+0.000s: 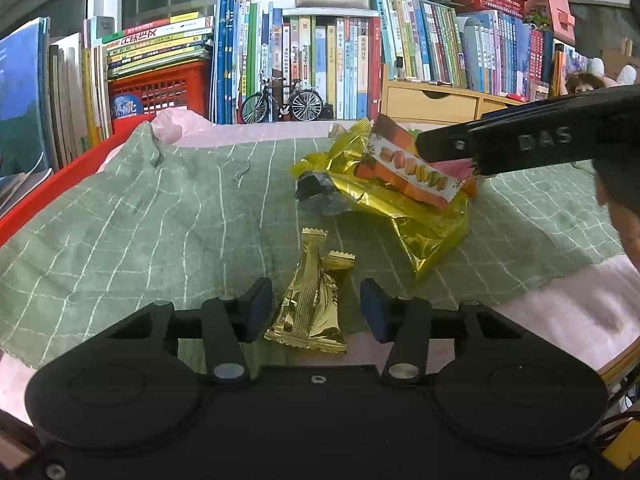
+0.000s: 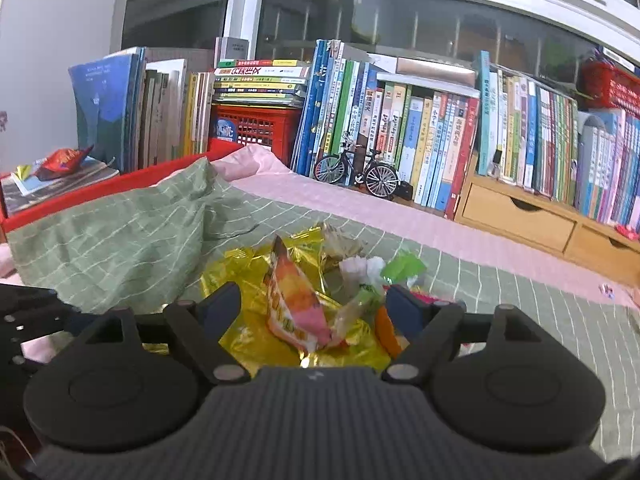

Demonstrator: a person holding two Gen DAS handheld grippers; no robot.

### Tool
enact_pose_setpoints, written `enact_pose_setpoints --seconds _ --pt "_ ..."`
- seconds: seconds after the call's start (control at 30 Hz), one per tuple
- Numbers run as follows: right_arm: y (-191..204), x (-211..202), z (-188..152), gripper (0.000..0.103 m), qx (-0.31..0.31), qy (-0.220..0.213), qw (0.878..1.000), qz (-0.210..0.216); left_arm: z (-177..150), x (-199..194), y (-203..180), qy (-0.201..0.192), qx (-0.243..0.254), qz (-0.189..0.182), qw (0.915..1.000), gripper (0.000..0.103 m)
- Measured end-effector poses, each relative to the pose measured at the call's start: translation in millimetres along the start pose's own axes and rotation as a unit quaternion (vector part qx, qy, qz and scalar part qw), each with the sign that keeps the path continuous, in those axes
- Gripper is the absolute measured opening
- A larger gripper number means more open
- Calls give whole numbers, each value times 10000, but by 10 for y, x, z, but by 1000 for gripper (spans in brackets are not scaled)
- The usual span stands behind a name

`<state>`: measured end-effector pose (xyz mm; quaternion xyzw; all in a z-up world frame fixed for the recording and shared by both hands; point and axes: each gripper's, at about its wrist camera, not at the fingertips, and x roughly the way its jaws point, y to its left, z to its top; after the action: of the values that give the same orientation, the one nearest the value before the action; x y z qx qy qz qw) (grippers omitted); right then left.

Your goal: Collect trash

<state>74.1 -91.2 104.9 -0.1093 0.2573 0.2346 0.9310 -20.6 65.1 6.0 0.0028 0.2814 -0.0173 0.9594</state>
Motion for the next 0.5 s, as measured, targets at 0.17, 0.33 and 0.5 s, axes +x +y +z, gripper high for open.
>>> enact_pose_setpoints --seconds 0.17,0.33,0.5 --pt "-1 170 3 82 -2 48 10000 33 3 23 27 -7 -28 -35 10000 46" --pt "63 283 -21 77 -205 114 9997 59 -2 66 39 -5 -70 -132 9999 45" --pt "128 370 -42 68 -432 144 9990 -46 0 78 34 -36 -146 -142 9998 32"
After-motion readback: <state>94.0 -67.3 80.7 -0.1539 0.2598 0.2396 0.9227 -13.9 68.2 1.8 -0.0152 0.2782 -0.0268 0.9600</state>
